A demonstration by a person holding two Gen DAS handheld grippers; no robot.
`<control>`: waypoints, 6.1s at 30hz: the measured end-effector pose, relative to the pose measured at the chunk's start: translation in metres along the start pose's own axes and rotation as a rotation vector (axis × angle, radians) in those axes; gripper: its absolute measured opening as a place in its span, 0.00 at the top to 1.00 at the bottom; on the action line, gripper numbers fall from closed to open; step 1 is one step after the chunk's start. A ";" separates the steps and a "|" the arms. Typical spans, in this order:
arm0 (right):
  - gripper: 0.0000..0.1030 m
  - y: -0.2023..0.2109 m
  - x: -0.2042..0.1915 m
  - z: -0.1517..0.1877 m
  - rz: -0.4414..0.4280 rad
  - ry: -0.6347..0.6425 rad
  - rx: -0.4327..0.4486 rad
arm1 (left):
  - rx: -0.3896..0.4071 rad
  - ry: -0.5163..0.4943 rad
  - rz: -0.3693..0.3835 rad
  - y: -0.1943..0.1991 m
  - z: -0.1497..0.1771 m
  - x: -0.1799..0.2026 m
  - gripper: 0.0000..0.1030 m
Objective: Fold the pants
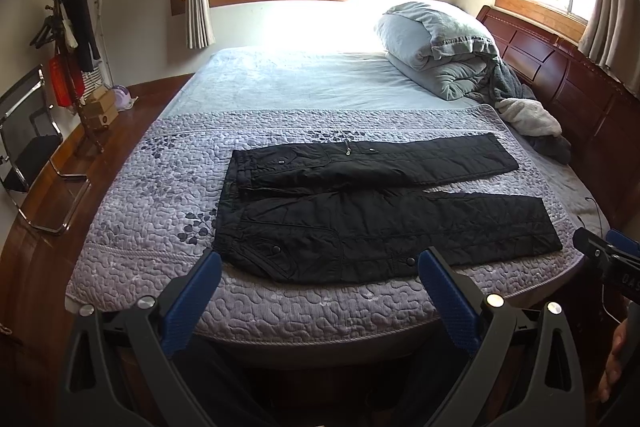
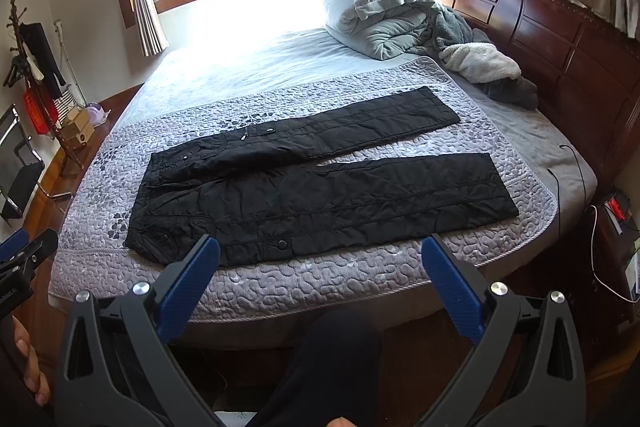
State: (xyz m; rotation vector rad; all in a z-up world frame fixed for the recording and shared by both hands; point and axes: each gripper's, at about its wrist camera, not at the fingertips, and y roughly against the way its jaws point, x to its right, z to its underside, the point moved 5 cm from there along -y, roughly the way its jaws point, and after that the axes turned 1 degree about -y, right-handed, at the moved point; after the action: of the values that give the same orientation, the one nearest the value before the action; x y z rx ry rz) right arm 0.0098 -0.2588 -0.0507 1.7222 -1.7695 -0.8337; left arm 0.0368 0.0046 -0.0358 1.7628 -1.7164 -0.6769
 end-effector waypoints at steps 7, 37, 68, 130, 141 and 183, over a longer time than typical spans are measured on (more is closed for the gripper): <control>0.02 -0.001 0.001 0.001 0.002 -0.003 -0.003 | 0.001 0.000 0.000 0.000 0.000 0.000 0.03; 0.02 -0.003 0.002 0.003 0.003 -0.003 -0.006 | 0.003 0.002 -0.007 0.000 -0.001 -0.001 0.03; 0.02 -0.161 0.076 0.020 -0.188 -0.207 -0.236 | -0.314 0.318 0.385 -0.173 0.040 -0.083 0.04; 0.62 -0.315 0.312 0.097 -0.212 -0.862 -0.332 | -0.322 0.959 -0.081 -0.299 0.134 -0.317 0.66; 0.16 -0.269 0.302 0.017 -0.177 -0.595 -0.293 | -0.204 0.563 0.036 -0.274 -0.004 -0.356 0.04; 0.12 -0.666 0.231 -0.298 -0.237 -0.143 -0.510 | -0.520 0.471 0.171 -0.541 -0.073 -0.386 0.64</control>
State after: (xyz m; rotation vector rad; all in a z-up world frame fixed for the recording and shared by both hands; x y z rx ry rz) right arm 0.6665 -0.5077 -0.3557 1.5654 -1.2914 -1.4015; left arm 0.4531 0.3952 -0.3839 1.2675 -1.2140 -0.5181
